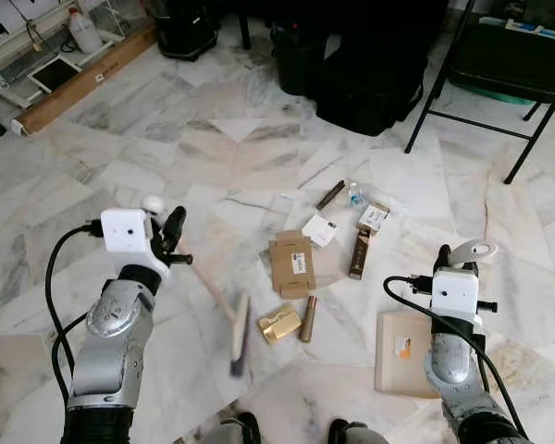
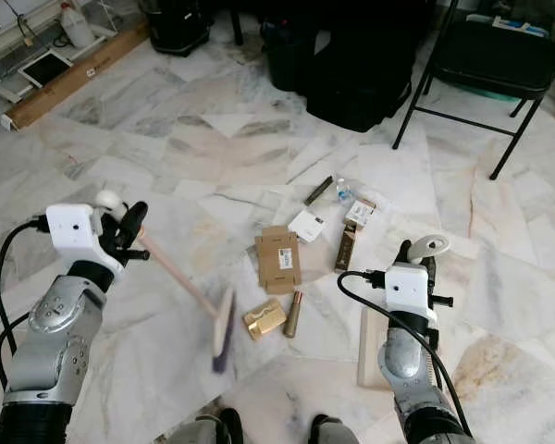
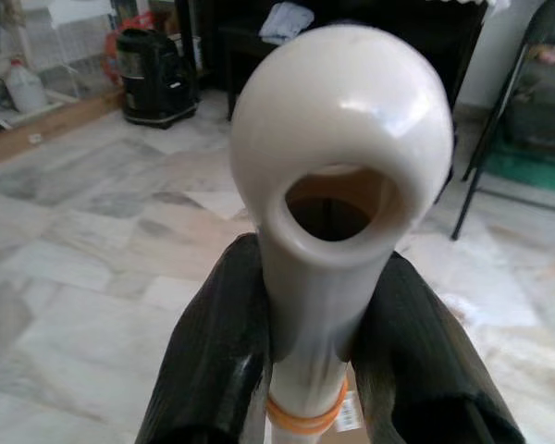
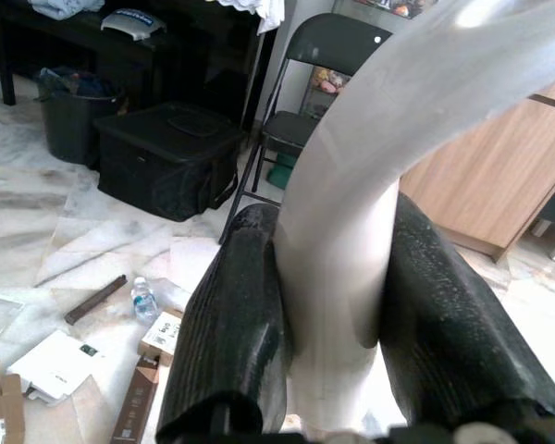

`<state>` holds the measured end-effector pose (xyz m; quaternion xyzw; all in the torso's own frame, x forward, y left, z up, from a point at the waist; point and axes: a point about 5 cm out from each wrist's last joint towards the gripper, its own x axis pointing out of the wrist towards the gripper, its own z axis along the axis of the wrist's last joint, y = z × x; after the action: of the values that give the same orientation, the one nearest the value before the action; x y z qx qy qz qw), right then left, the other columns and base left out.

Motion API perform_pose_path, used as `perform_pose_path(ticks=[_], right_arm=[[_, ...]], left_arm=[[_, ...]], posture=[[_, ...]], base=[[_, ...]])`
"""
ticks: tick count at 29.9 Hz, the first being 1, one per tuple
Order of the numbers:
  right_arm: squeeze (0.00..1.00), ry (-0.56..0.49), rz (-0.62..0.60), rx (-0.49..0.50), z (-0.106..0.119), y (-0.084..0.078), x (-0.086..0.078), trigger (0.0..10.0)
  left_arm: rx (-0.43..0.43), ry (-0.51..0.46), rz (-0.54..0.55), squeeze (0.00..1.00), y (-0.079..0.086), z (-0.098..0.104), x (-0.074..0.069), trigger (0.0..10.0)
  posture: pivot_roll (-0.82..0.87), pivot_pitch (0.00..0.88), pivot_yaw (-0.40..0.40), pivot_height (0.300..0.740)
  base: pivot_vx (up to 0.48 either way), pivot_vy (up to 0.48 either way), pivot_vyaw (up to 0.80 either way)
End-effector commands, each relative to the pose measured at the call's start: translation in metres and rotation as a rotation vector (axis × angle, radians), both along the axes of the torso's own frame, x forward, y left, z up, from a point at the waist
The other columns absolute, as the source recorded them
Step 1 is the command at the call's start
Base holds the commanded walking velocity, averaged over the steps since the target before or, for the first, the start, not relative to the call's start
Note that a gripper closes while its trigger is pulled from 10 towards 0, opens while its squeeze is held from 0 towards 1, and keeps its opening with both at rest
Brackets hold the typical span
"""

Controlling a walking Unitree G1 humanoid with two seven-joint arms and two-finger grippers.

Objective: Sweep floor

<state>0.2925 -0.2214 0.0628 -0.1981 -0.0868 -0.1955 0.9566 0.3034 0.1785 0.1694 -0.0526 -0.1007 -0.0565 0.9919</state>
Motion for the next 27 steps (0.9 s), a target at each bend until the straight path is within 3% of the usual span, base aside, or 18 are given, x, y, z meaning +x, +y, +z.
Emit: perform_pose_path(ticks=[1,5,11,27], right_arm=[[0.0,0.181,-0.023,0.037,-0.037,0.002,-0.022,10.0],[0.0,0.18,-0.023,0.034,-0.036,0.001,-0.022,10.0],[0.0,0.176,-0.023,0.03,-0.036,0.0,-0.022,10.0],[0.0,0.179,-0.022,0.025,-0.034,-0.001,-0.02,10.0]], left_arm=[[-0.038,-0.01,-0.001,0.0,0.001,0.002,-0.003,10.0],[-0.065,0.001,0.001,0.0,0.0,0.001,-0.003,10.0],[0.003,0.034,-0.066,0.0,-0.011,-0.01,-0.007,10.0],[-0.046,0.158,-0.187,0.0,-0.024,-0.034,-0.014,10.0]], posture=[[0.13,0.282,0.123,0.74],[0.13,0.283,0.121,0.74],[0.12,0.287,0.119,0.74],[0.12,0.291,0.112,0.74]], base=[[0.0,0.0,0.0],[0.0,0.0,0.0],[0.0,0.0,0.0],[0.0,0.0,0.0]])
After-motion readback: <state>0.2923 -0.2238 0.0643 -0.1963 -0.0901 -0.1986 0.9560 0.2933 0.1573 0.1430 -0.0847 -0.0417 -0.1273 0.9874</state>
